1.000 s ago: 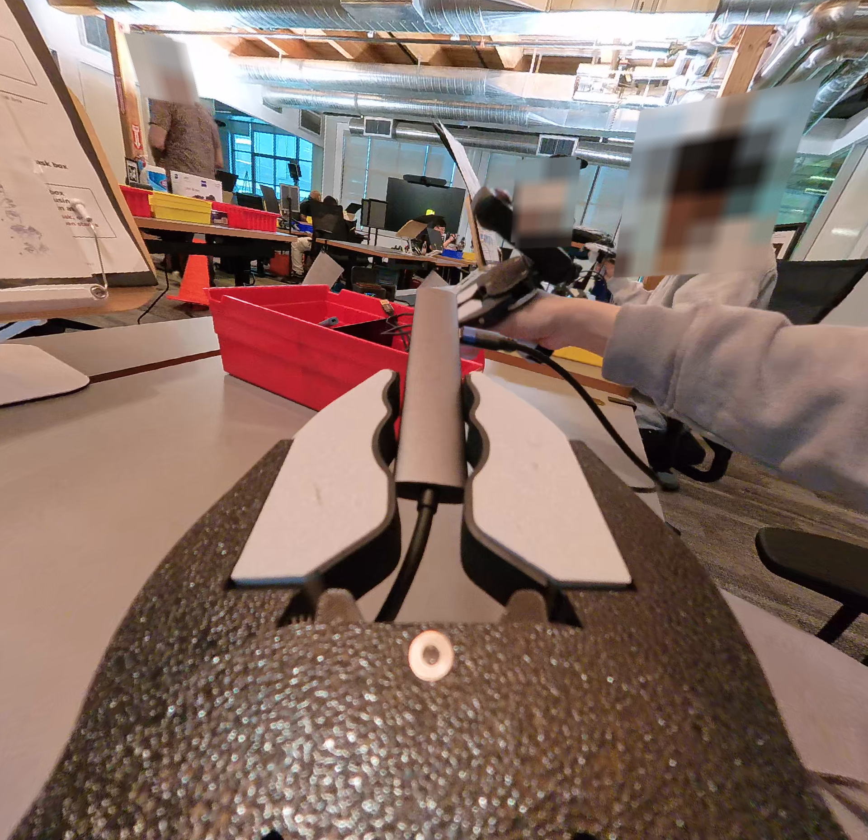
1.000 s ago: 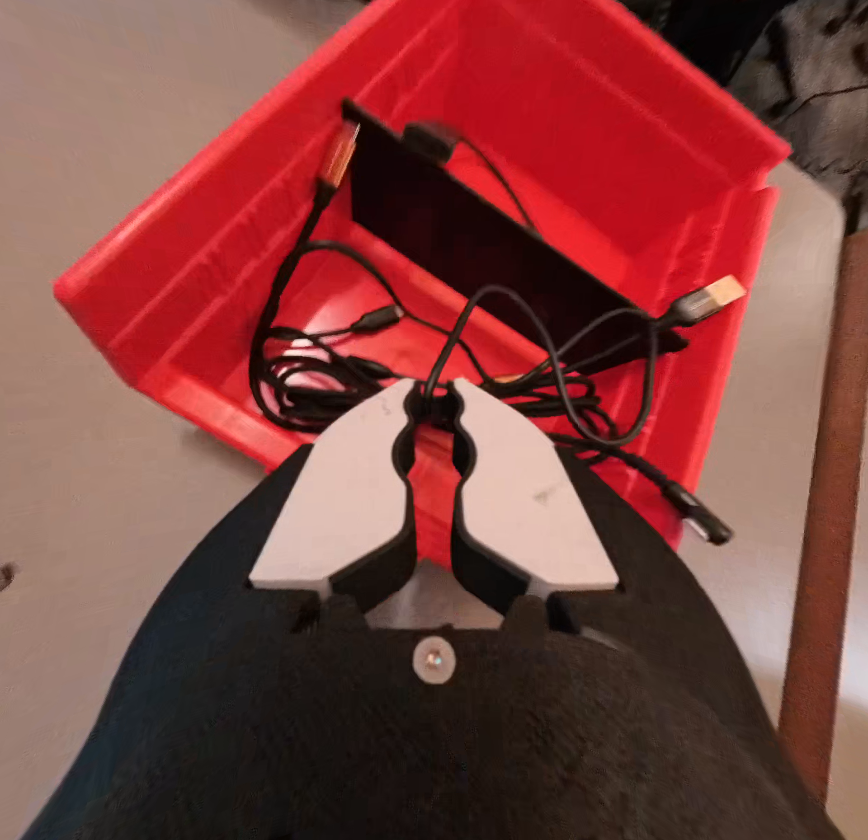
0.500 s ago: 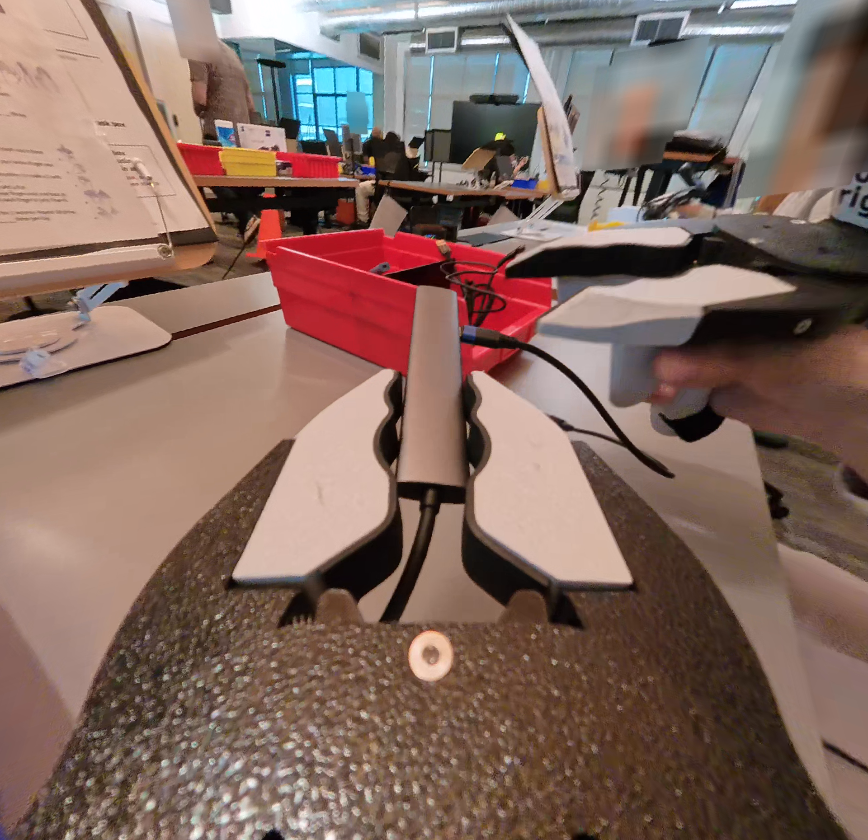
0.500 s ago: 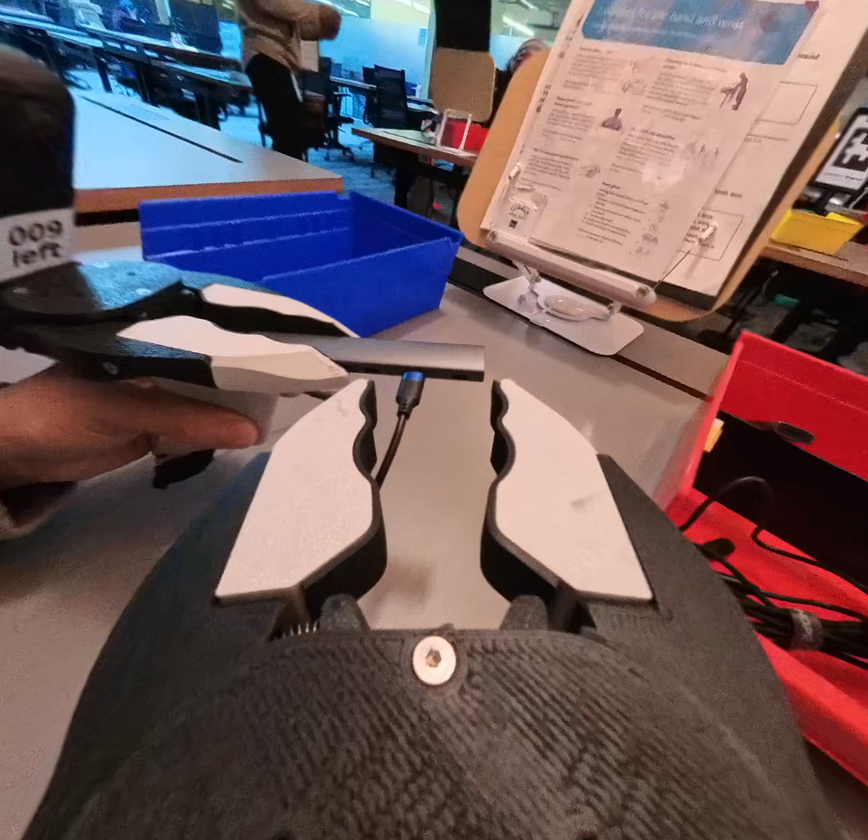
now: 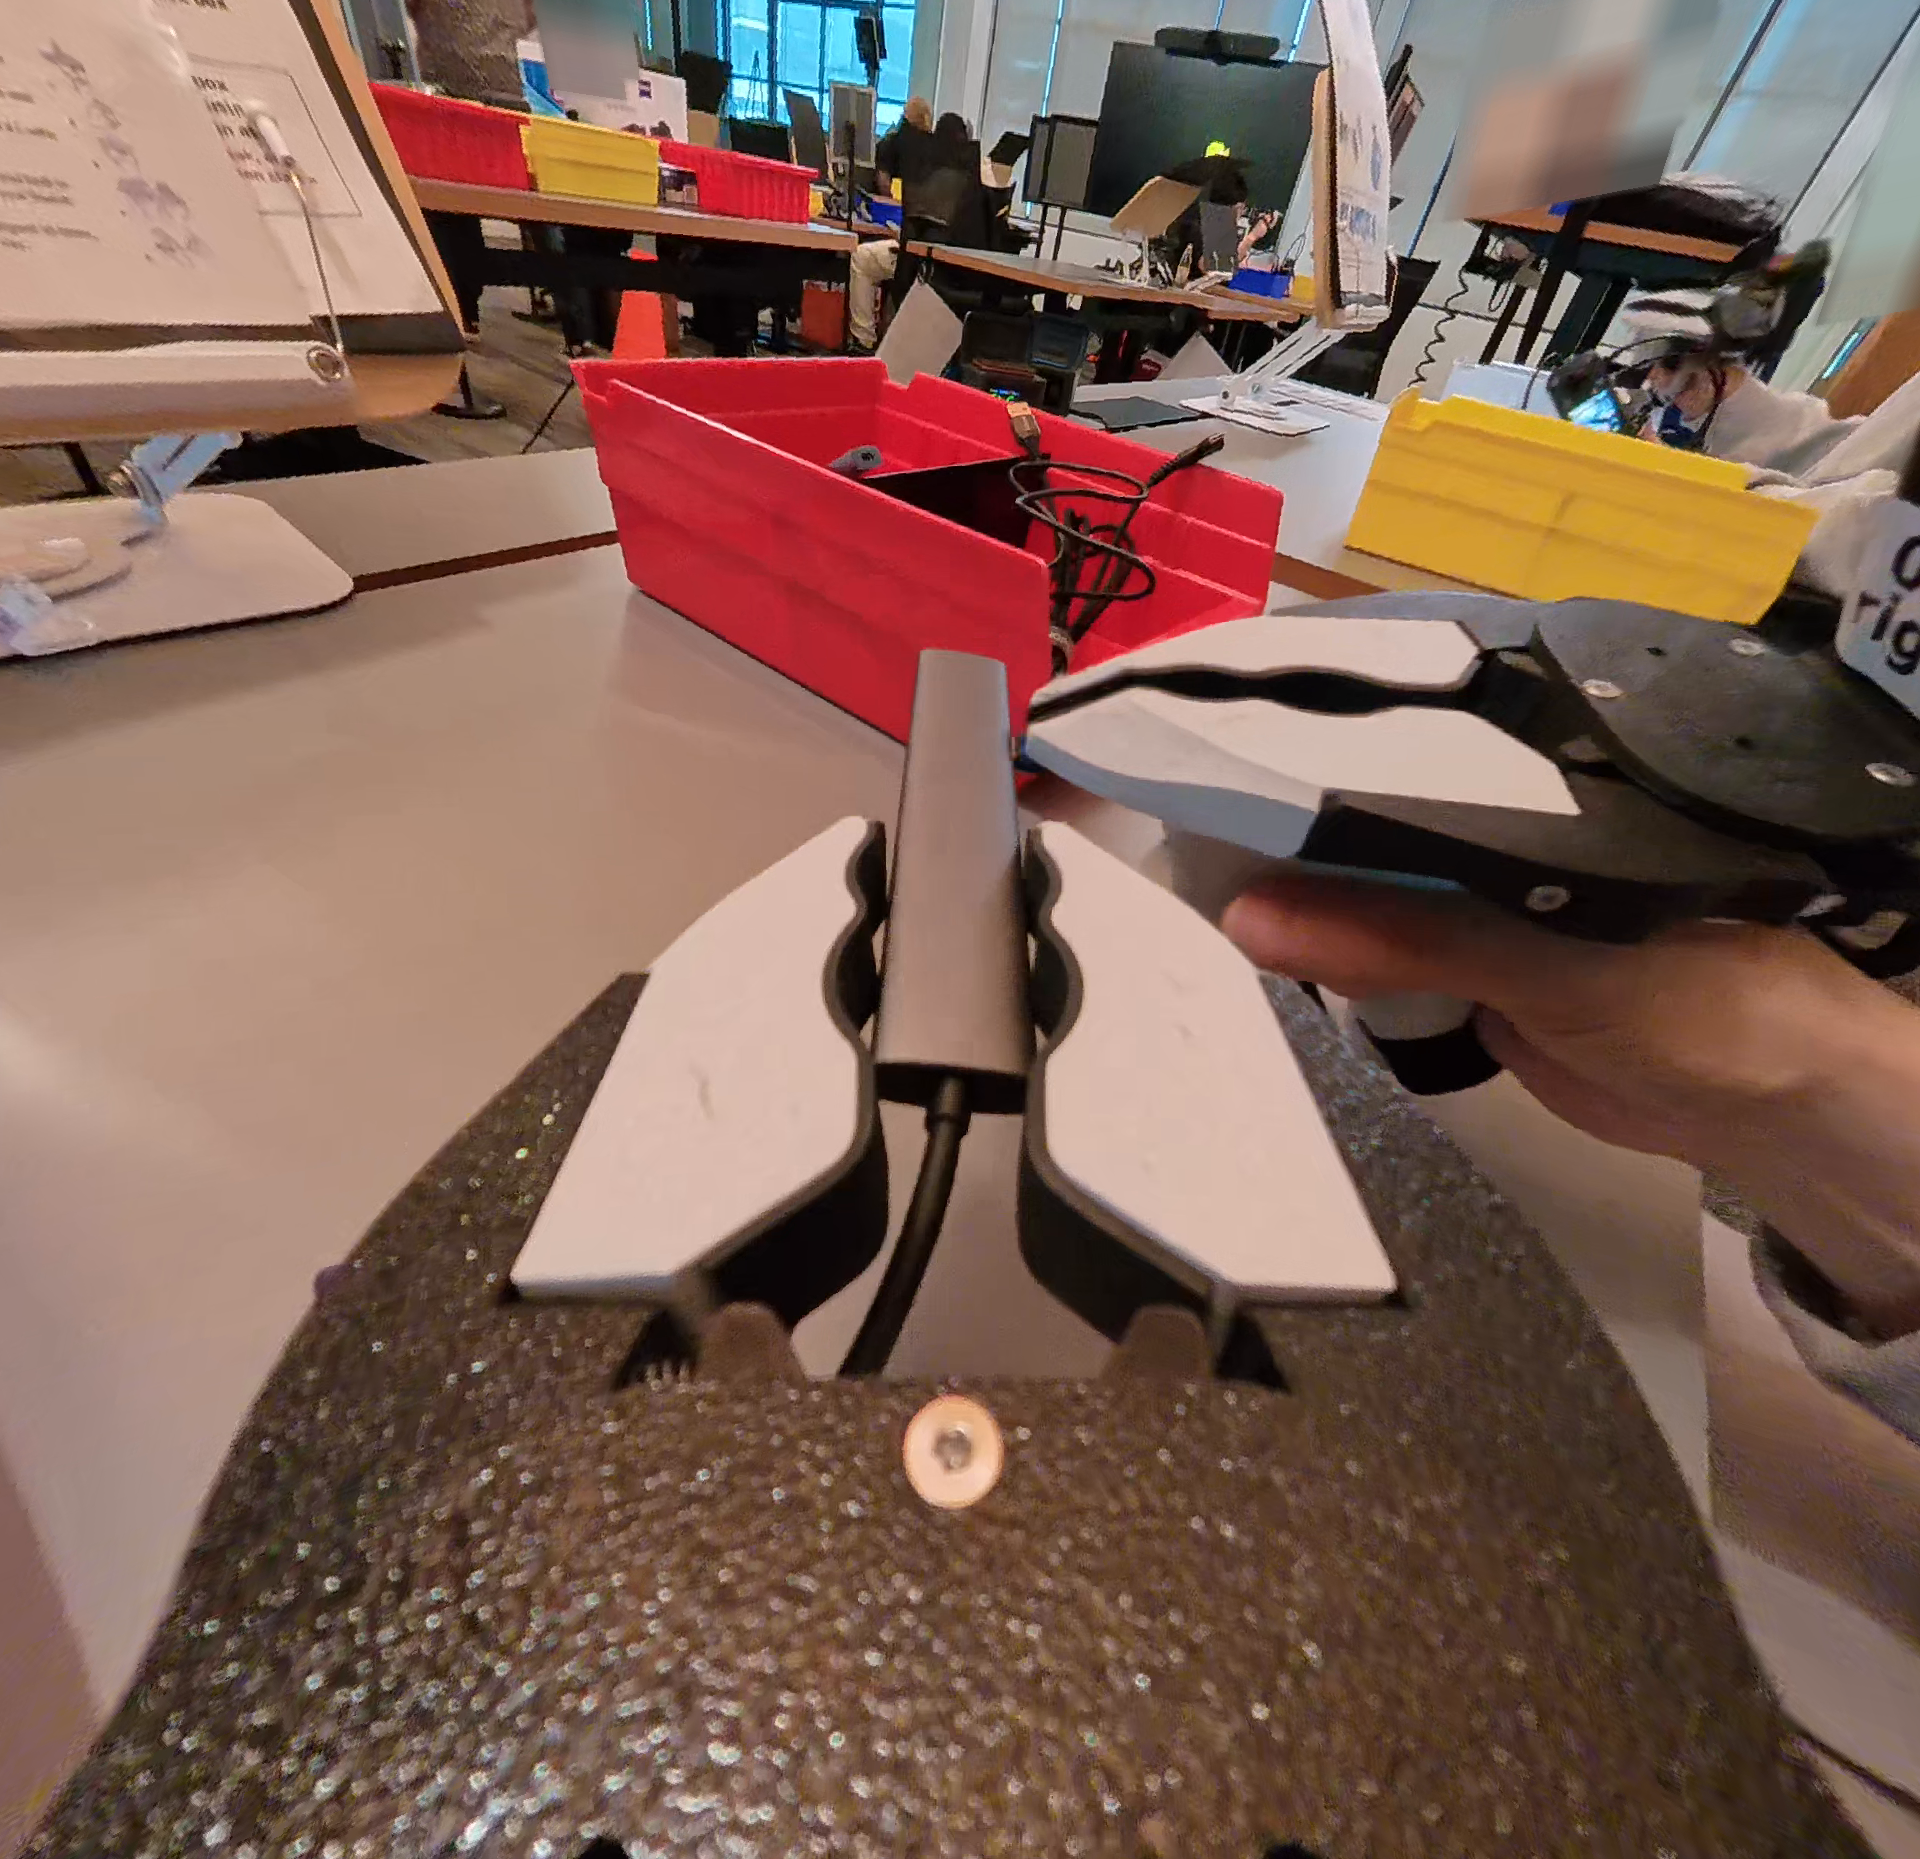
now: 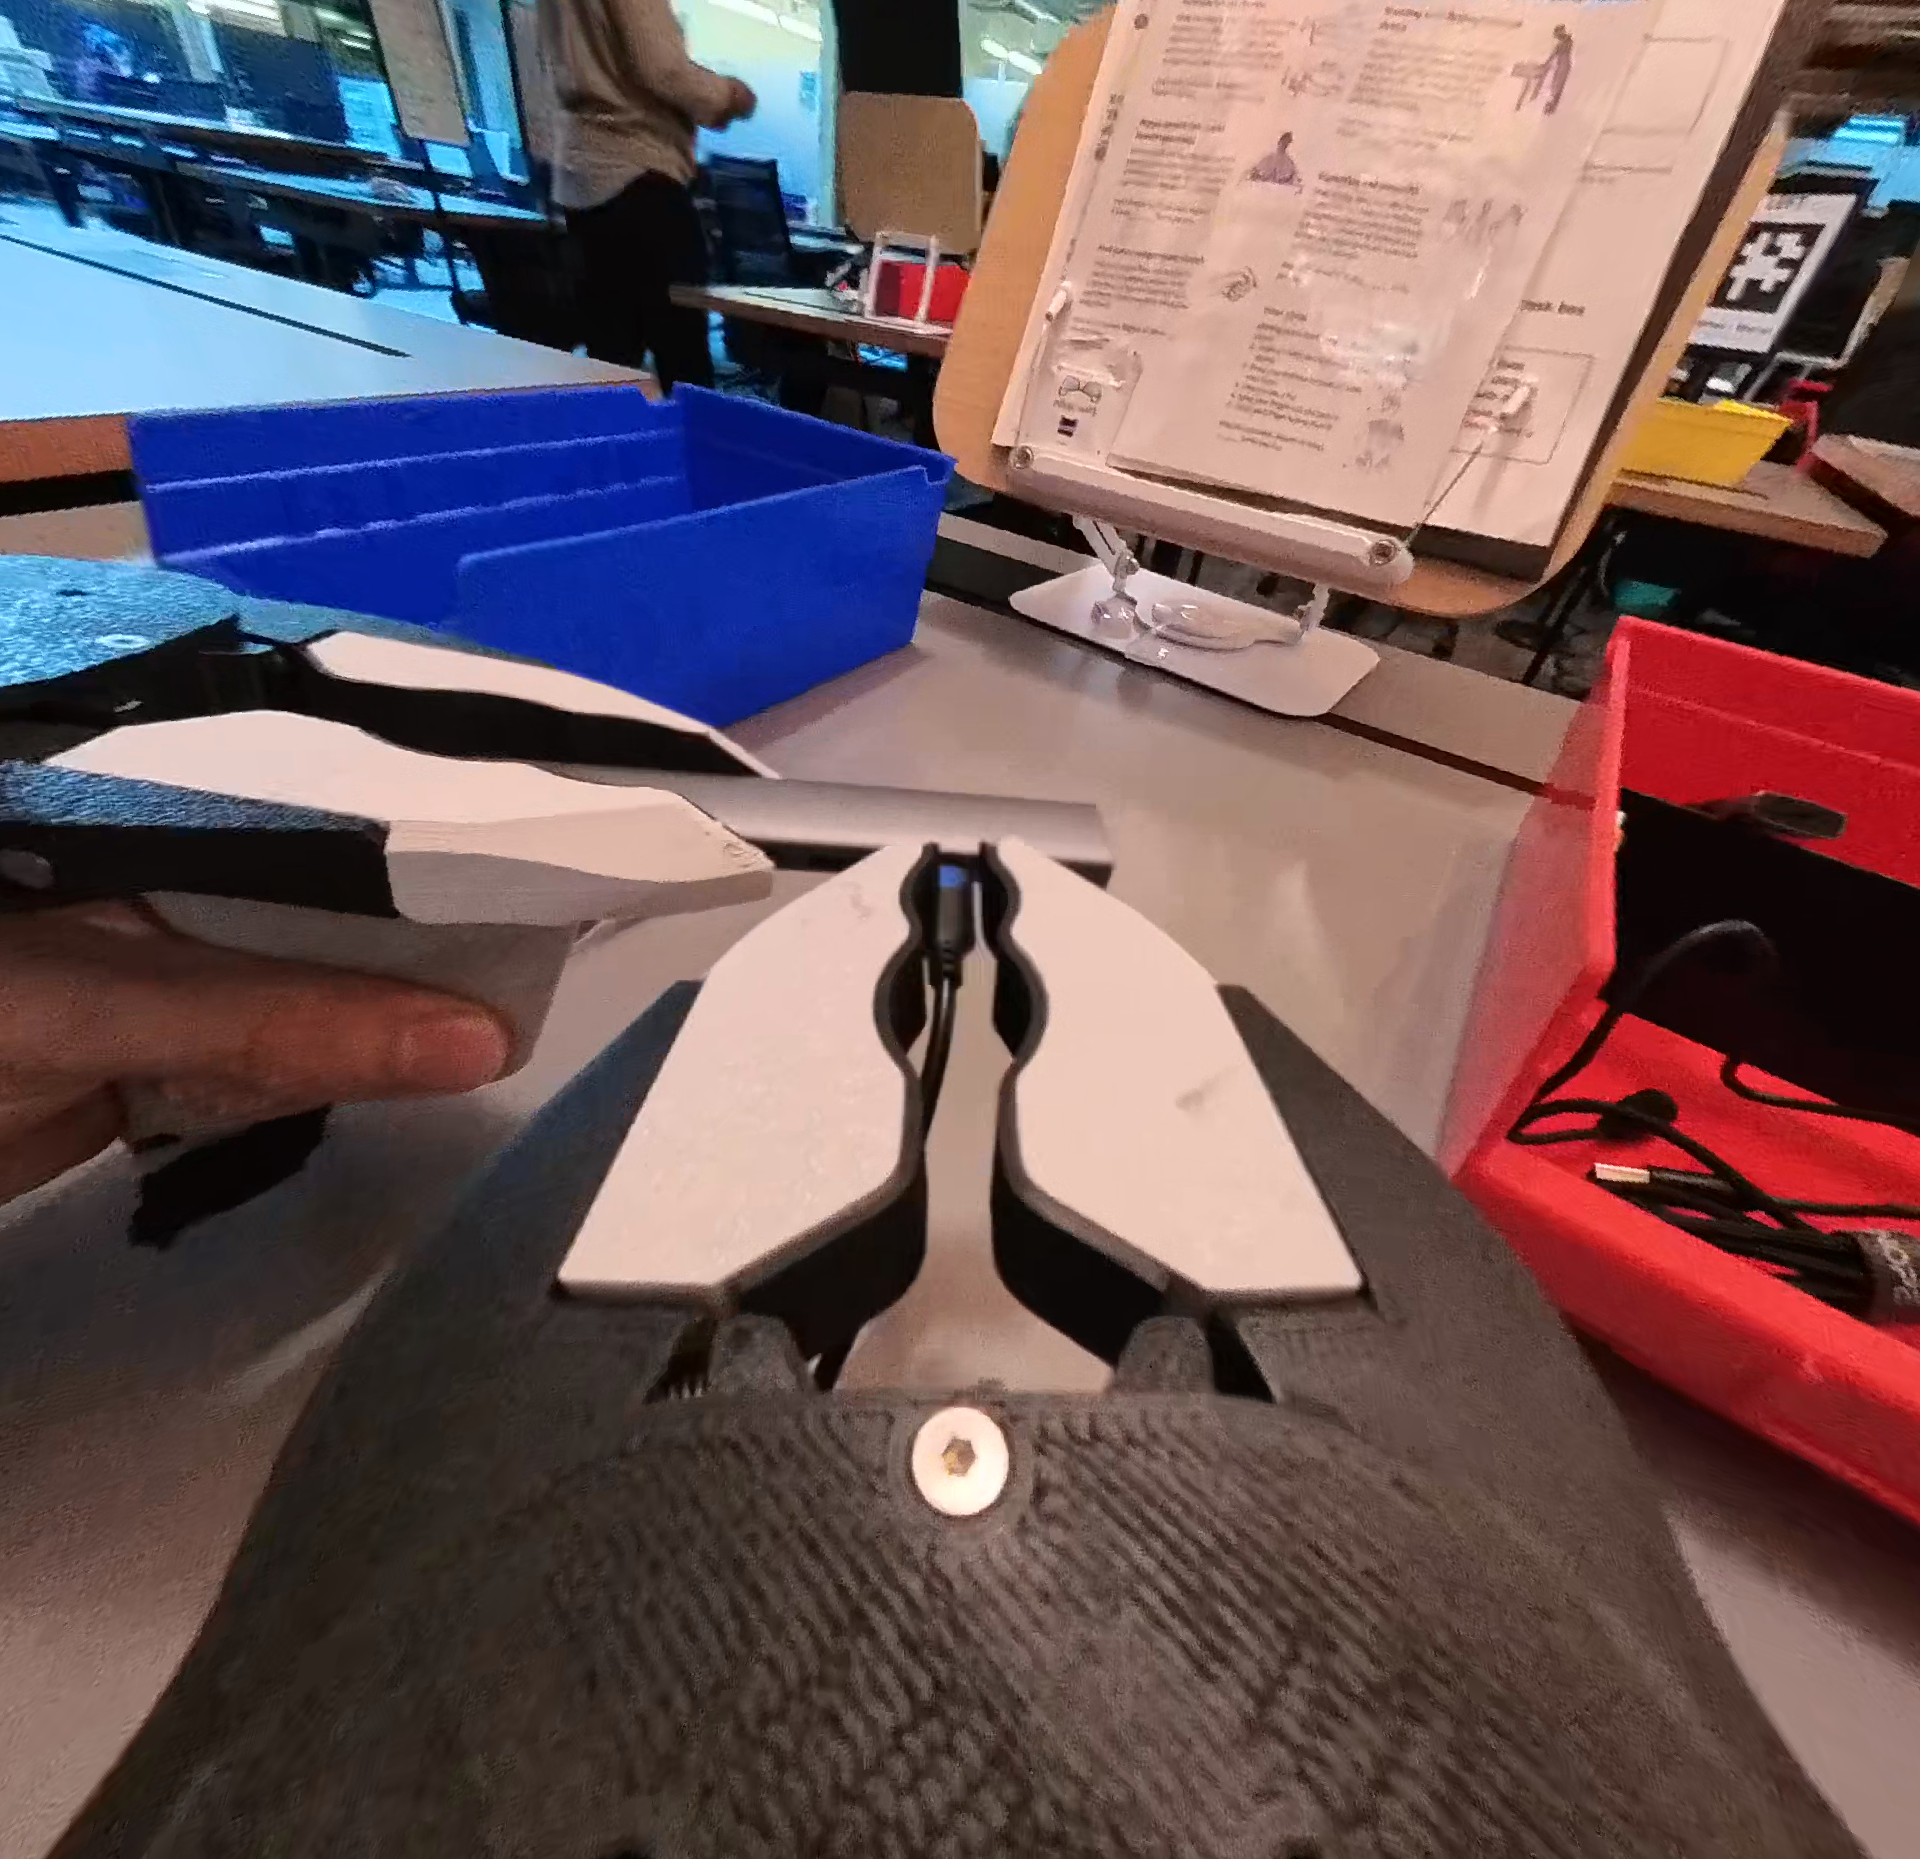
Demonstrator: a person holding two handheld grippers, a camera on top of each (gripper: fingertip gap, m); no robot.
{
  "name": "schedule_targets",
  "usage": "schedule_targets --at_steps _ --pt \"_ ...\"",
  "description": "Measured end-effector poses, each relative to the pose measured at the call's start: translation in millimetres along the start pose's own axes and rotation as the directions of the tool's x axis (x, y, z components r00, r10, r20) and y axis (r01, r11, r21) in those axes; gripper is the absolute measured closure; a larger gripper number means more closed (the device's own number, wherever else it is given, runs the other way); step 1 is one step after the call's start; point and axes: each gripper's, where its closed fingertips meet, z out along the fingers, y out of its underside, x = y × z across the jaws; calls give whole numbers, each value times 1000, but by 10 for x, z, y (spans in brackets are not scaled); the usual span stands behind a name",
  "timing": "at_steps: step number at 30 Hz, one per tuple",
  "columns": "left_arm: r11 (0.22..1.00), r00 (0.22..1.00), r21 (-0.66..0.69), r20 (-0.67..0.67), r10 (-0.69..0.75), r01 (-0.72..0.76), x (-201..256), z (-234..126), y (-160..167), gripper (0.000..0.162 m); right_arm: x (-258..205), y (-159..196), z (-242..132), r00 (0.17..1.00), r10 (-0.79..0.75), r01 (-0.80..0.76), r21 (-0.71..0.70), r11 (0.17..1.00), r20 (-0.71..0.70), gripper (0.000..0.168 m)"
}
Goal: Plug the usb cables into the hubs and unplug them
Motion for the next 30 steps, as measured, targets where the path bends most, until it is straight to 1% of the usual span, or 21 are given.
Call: schedule_targets --at_steps 1,3,4,6,7,9,12,15,16,20,21,27,30 --pt "1000 1000 -6 12 5 -5 -6 3 12 137 33 1 0 1000 10 -9 5 1000 -21 154" --pt "1000 999 -5 31 8 -8 -23 -3 4 138 26 -1 -3 1000 22 -22 8 1000 -5 152" --pt "1000 999 -2 32 7 -7 -26 -6 -2 138 41 4 0 999 35 -35 3 999 -12 148" --pt "1000 999 5 37 -1 1 -44 -11 -7 138 -9 9 11 999 36 -36 1 999 23 149" --pt "1000 999 12 42 -11 10 -57 -15 -13 138 -31 47 24 999 29 -28 -24 999 34 150" --pt "1000 999 15 42 -18 18 -67 -17 -15 138 -67 92 44 999 -3 5 -48 999 46 148" --pt "1000 999 18 39 -23 22 -77 -18 -12 137 -45 35 54 1000 7 -7 -4 1000 9 154" --pt "999 999 14 32 -42 41 -75 -15 -2 137 -26 49 62 1000 17 -17 -2 1000 -5 155" --pt "999 999 11 28 -45 44 -71 -11 4 137 -5 45 59 1000 10 -10 6 1000 -24 153" --pt "998 998 3 14 -63 63 -46 2 23 137 4 47 64 999 -18 19 19 1000 -46 154" --pt "998 998 3 12 -66 66 -41 4 26 137 -7 43 65 999 -27 28 25 999 -44 156" --pt "997 997 2 -3 -81 81 -37 11 50 138 -3 23 59 998 -13 17 64 998 -58 156" --pt "996 996 14 -9 -88 88 -43 9 47 138 -4 9 76 999 40 -37 82 996 -36 156"
